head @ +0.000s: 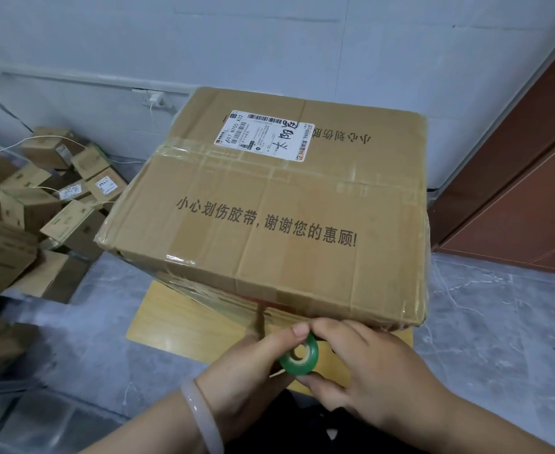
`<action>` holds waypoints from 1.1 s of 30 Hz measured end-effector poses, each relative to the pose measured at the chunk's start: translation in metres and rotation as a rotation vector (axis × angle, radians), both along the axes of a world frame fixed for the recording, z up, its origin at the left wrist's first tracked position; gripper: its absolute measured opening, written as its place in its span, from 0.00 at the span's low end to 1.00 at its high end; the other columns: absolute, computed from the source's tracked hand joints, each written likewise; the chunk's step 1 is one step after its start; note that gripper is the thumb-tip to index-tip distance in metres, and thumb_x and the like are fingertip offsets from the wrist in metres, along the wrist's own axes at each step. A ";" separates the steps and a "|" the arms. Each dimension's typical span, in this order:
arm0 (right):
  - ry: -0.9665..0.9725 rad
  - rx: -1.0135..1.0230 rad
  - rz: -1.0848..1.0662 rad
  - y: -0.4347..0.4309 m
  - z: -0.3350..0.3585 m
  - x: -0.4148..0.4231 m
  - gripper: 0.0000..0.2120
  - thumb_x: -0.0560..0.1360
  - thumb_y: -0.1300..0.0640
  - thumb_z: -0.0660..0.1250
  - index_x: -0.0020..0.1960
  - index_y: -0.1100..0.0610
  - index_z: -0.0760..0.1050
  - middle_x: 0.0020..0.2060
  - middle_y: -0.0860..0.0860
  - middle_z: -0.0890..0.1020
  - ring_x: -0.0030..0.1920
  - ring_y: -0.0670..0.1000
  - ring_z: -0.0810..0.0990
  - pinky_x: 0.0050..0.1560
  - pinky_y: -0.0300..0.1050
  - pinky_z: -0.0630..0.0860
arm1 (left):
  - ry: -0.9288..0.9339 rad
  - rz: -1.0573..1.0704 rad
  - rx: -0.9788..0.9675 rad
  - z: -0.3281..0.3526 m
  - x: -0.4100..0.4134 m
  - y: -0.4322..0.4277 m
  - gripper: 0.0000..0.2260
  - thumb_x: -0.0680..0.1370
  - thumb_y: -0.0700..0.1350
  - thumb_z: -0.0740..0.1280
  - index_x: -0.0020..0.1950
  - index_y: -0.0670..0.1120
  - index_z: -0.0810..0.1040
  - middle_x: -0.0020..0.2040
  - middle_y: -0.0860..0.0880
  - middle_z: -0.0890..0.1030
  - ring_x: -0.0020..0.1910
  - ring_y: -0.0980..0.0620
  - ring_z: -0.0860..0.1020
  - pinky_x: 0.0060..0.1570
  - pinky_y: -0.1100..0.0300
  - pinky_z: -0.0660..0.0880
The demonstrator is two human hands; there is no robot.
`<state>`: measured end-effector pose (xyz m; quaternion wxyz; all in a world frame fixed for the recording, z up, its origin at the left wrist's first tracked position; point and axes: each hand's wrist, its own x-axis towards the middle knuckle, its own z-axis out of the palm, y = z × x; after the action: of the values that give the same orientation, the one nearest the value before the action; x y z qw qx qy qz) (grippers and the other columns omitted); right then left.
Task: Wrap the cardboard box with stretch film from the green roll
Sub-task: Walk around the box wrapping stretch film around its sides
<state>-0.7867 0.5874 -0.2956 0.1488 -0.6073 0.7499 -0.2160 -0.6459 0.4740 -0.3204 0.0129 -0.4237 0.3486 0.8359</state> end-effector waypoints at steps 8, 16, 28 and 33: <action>-0.209 0.138 0.010 0.001 0.003 -0.002 0.26 0.63 0.31 0.58 0.57 0.37 0.58 0.58 0.39 0.80 0.56 0.47 0.80 0.50 0.46 0.78 | 0.088 -0.167 0.033 0.004 0.008 0.005 0.45 0.57 0.45 0.77 0.73 0.44 0.66 0.46 0.46 0.87 0.48 0.50 0.86 0.47 0.58 0.80; -0.092 0.145 0.118 0.017 0.006 -0.009 0.36 0.65 0.33 0.60 0.72 0.39 0.60 0.58 0.37 0.71 0.51 0.38 0.75 0.35 0.24 0.67 | 0.004 -0.383 -0.133 0.000 0.002 0.005 0.61 0.59 0.62 0.78 0.82 0.43 0.49 0.70 0.53 0.77 0.69 0.59 0.74 0.73 0.58 0.67; -0.197 0.124 -0.173 0.051 -0.008 -0.030 0.32 0.60 0.23 0.62 0.60 0.32 0.63 0.48 0.34 0.78 0.51 0.39 0.76 0.43 0.30 0.72 | 0.025 -0.094 -0.016 0.001 -0.045 0.047 0.28 0.65 0.39 0.70 0.65 0.48 0.80 0.45 0.48 0.88 0.46 0.54 0.86 0.51 0.60 0.80; -0.118 0.003 -0.290 0.056 -0.009 -0.039 0.24 0.60 0.27 0.64 0.46 0.43 0.79 0.38 0.37 0.79 0.42 0.41 0.77 0.43 0.29 0.69 | 0.074 -0.143 0.032 -0.001 -0.046 0.052 0.20 0.60 0.52 0.80 0.50 0.54 0.84 0.54 0.47 0.87 0.58 0.49 0.83 0.68 0.52 0.73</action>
<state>-0.8258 0.6433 -0.3051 0.1604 -0.4786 0.8201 -0.2694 -0.6922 0.5259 -0.3214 0.0665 -0.3661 0.3649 0.8534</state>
